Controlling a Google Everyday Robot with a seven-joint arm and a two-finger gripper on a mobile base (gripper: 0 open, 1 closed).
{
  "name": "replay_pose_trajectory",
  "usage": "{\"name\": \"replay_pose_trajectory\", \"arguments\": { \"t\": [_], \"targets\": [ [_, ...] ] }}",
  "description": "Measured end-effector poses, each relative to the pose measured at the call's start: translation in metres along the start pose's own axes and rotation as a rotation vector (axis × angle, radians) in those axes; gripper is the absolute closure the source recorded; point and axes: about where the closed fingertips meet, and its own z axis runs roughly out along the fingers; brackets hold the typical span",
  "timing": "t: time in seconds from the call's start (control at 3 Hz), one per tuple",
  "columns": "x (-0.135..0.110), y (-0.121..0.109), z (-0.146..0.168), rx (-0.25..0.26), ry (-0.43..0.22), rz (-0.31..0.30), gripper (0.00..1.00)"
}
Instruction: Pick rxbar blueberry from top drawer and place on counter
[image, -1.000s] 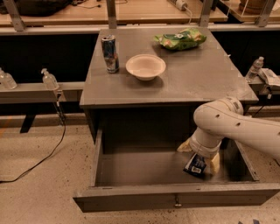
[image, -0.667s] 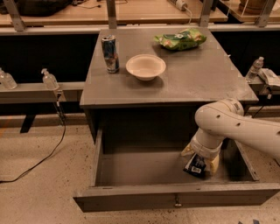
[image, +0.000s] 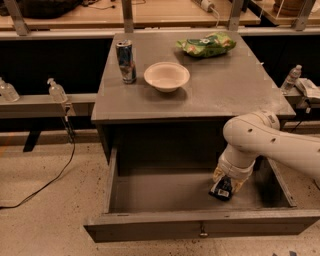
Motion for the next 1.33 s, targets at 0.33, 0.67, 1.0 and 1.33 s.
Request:
{"name": "replay_pose_trajectory", "arguments": {
  "t": [0.33, 0.67, 1.0, 1.33],
  "targets": [
    [0.005, 0.005, -0.017, 0.038, 0.002, 0.039, 1.00],
    [0.011, 0.012, -0.088, 0.215, -0.031, 0.070, 1.00],
    [0.002, 0.017, -0.162, 0.329, -0.022, 0.034, 1.00],
    [-0.010, 0.016, -0.227, 0.407, -0.024, -0.034, 1.00]
  ]
}}
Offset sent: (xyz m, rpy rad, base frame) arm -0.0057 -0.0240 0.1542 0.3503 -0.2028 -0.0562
